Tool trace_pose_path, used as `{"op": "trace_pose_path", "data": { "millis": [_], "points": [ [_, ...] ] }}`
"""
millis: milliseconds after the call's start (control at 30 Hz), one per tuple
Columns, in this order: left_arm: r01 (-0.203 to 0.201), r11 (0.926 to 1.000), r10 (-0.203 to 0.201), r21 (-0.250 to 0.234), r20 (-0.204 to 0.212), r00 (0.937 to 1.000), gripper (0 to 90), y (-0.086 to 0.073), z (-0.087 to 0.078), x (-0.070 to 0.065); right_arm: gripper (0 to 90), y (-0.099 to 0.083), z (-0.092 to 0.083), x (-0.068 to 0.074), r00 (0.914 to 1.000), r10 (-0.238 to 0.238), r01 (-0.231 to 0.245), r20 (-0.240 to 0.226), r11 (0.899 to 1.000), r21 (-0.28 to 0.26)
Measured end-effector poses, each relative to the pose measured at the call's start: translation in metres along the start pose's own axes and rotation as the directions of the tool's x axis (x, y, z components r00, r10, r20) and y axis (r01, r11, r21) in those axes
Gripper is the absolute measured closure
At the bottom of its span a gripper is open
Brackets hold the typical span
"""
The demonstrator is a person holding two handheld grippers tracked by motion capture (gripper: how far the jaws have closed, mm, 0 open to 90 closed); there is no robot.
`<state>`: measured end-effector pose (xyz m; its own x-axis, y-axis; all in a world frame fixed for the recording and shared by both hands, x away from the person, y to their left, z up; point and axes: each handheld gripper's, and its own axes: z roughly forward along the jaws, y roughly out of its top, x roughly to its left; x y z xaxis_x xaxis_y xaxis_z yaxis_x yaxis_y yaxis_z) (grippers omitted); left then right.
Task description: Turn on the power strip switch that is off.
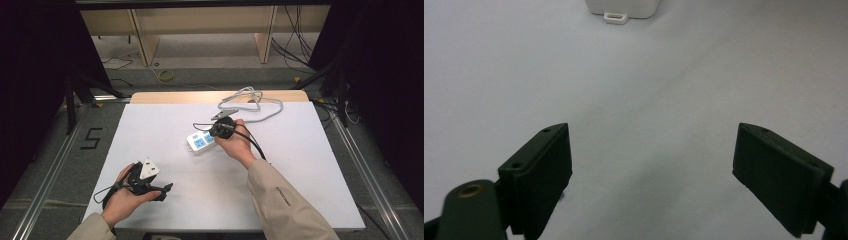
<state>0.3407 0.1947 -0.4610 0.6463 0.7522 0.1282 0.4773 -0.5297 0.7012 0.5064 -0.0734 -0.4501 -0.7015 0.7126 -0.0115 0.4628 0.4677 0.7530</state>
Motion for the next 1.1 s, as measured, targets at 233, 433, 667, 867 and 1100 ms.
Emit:
{"op": "trace_pose_path", "data": {
  "millis": [233, 433, 667, 867, 1100],
  "points": [
    [-0.004, 1.0, 0.004, 0.003, -0.001, 1.0, 15.5, 0.0, -0.001, 0.0, 90.0, 0.002, 0.005, -0.001, 1.0, 0.0, 0.0, 0.005, 1.0, 0.008],
    [0.001, 1.0, -0.001, -0.003, -0.004, 1.0, 15.5, -0.001, -0.001, 0.0, 90.0, 0.003, 0.008, -0.003, 0.9999, 0.002, -0.002, 0.012, 1.0, 0.013],
    [-0.001, 1.0, 0.001, 0.002, -0.004, 1.0, 15.5, -0.001, -0.002, 0.0, 90.0, 0.006, 0.012, -0.001, 0.9999, 0.001, -0.001, 0.015, 1.0, 0.022],
    [-0.001, 1.0, 0.001, 0.002, -0.003, 1.0, 15.5, -0.001, -0.002, 0.0, 90.0, 0.008, 0.014, -0.004, 0.9998, 0.006, -0.007, 0.02, 1.0, 0.026],
    [0.003, 1.0, -0.003, -0.002, -0.003, 1.0, 15.5, -0.002, -0.002, 0.0, 90.0, 0.007, 0.017, -0.009, 0.9995, 0.016, -0.017, 0.027, 0.999, 0.036]
  ]
}}
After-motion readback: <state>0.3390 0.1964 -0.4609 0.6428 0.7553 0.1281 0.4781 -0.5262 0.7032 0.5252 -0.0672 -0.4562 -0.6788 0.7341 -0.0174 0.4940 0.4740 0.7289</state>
